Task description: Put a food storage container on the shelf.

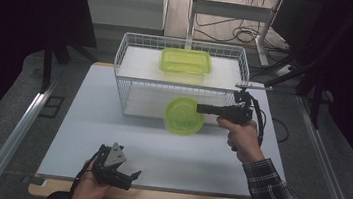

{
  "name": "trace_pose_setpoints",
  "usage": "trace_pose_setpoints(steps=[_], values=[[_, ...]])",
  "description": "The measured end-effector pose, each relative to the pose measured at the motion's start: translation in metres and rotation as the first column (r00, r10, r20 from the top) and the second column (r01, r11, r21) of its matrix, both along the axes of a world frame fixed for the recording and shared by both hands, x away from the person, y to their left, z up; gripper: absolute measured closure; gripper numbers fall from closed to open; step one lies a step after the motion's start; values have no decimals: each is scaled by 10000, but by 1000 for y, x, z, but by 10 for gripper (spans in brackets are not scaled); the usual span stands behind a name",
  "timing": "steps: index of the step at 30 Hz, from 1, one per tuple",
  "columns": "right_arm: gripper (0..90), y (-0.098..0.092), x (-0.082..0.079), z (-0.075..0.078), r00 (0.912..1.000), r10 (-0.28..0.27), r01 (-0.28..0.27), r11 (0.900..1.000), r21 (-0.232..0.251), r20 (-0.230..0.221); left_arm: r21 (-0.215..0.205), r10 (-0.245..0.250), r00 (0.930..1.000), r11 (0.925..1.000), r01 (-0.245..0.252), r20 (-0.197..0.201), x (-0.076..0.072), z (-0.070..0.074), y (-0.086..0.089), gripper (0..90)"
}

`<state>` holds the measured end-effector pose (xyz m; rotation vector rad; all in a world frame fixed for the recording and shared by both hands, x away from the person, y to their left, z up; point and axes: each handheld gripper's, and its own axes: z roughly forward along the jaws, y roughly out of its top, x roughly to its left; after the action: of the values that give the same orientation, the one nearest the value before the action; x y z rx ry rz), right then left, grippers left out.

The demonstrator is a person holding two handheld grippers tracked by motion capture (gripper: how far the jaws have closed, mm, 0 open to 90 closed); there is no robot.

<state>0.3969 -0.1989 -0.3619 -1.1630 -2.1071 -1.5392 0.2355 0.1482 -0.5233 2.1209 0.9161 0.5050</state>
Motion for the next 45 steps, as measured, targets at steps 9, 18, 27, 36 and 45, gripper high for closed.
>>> trace_pose_setpoints(steps=[9,18,27,36,45], values=[[805,-1,8,19,9997,-183,178,9995,266,162,-2,-35,10000,10000,35,-22,0,0,0,9],[805,2,16,39,9986,-377,359,9982,482,359,-128,-16,10000,9999,16,-27,0,0,0,10],[805,5,27,56,9957,-733,699,9957,616,559,-146,-24,10000,9999,23,-48,0,0,0,10],[805,8,41,72,9879,-1301,1243,9897,709,842,-151,-49,10000,9999,48,-69,0,0,0,10],[805,14,56,86,9767,-1818,1754,9824,634,1140,-299,-4,9999,9996,1,-112,1,0,2,11]])
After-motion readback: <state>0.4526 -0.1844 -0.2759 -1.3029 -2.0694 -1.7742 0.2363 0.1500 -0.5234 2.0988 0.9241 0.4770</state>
